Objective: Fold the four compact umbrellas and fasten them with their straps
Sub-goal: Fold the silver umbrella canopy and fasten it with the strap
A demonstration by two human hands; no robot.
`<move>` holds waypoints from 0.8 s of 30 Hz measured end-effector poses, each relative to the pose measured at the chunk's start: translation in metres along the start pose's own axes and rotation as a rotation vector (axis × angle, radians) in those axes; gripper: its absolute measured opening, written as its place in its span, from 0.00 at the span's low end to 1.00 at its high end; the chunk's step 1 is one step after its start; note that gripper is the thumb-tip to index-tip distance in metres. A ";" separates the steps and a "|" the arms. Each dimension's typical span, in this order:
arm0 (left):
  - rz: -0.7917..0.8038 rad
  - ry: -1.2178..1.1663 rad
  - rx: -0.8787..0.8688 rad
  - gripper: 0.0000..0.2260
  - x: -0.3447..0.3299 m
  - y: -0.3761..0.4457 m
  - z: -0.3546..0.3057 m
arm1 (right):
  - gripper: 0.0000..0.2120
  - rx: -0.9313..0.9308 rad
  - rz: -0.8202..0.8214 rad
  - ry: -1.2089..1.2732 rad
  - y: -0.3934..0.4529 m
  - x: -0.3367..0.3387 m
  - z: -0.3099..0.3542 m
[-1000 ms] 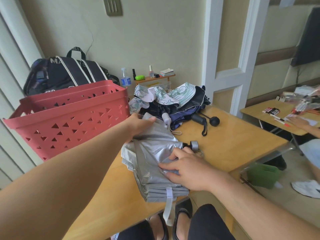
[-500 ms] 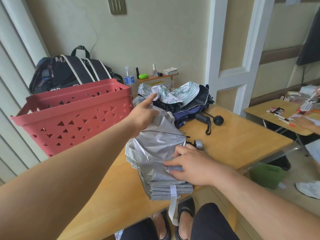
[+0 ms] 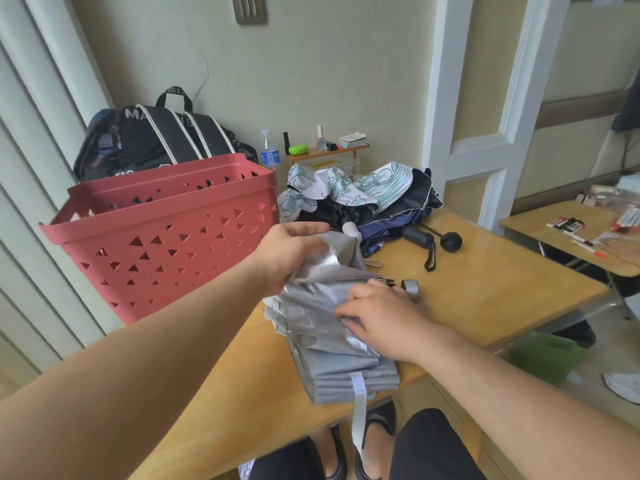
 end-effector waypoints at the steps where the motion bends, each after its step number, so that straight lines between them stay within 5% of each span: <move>1: -0.037 -0.084 -0.004 0.07 0.000 0.000 0.000 | 0.13 0.001 0.021 -0.009 -0.001 -0.006 -0.001; 5: -0.149 -0.223 -0.029 0.03 0.002 0.000 0.005 | 0.12 -0.051 0.008 0.139 0.007 0.004 -0.018; 10: -0.111 -0.280 -0.009 0.12 0.003 -0.006 0.012 | 0.08 -0.339 -0.505 0.547 0.006 0.069 -0.066; 17: -0.069 -0.552 0.026 0.15 -0.011 -0.015 0.003 | 0.09 -0.380 -0.088 0.905 0.042 0.032 -0.050; 24: -0.009 -0.467 -0.009 0.20 -0.019 -0.022 -0.005 | 0.04 -0.511 -0.213 1.179 0.054 0.046 -0.060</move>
Point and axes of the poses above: each hand's wrist, its own y-axis towards the middle knuckle, its own x-axis out of the back of the hand, z = x × y, the point moved 10 cm from there along y, towards the middle knuckle, and after that the axes turned 8 degrees about -x, right-handed, at the moved point
